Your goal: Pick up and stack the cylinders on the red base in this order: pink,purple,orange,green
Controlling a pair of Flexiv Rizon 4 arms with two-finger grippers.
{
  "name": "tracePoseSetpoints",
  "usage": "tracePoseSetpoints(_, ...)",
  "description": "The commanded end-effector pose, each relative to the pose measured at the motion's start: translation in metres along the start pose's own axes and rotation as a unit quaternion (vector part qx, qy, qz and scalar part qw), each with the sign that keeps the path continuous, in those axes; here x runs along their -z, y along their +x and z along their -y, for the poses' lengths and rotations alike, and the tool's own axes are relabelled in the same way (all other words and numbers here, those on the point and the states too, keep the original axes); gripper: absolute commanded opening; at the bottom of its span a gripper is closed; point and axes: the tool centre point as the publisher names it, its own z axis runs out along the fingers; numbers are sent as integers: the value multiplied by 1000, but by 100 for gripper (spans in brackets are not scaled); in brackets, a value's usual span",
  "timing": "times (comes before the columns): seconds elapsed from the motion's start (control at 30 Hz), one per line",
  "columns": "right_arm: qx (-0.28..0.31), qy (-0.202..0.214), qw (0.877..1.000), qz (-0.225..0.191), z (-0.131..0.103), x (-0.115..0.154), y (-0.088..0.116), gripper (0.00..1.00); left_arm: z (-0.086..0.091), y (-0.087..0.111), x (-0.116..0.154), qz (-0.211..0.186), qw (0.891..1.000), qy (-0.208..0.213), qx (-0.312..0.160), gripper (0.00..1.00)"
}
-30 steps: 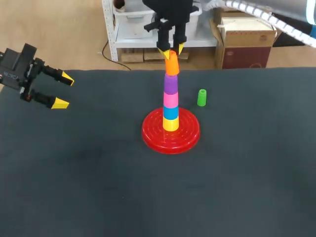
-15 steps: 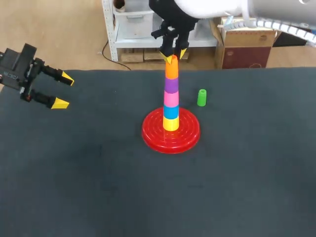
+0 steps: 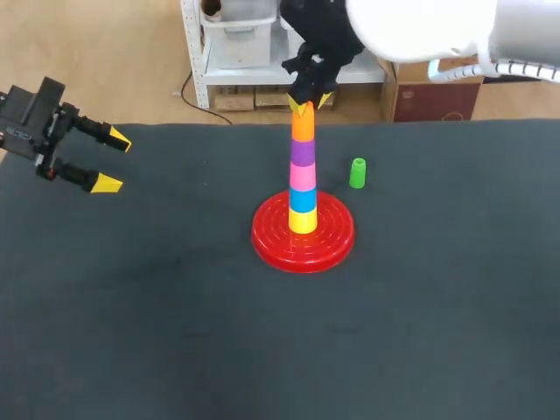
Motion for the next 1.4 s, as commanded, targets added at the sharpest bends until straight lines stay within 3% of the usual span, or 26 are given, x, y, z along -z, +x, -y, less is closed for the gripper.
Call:
tracePoseSetpoints(0.03, -11, -17, 1000, 23, 6, -8, 8, 64, 0, 1, 0, 1, 1000, 0, -1, 100)
tracePoseSetpoints(0.07, -14, -20, 999, 28, 6, -6, 9, 100, 0, 1, 0, 1, 1000, 0, -1, 100)
tracePoseSetpoints(0.27, -44, -33, 995, 83, 14, 8, 7, 100, 0, 1, 0, 1, 1000, 0, -1, 100)
tracePoseSetpoints(0.43, -88, -41, 986, 134, 38, 10, 14, 100, 0, 1, 0, 1, 1000, 0, -1, 100)
tracePoseSetpoints(0.67, -135, -24, 977, 163, 74, 1, 20, 100, 0, 1, 0, 1, 1000, 0, -1, 100)
tracePoseSetpoints(1.03, -56, -51, 979, 191, 52, 2, -24, 100, 0, 1, 0, 1, 1000, 0, -1, 100)
tracePoseSetpoints(1.27, -67, -22, 969, 236, 54, 18, -29, 100, 0, 1, 0, 1, 1000, 0, -1, 100)
tracePoseSetpoints(1.4, -79, 7, 971, 225, 63, 20, -23, 100, 0, 1, 0, 1, 1000, 0, -1, 100)
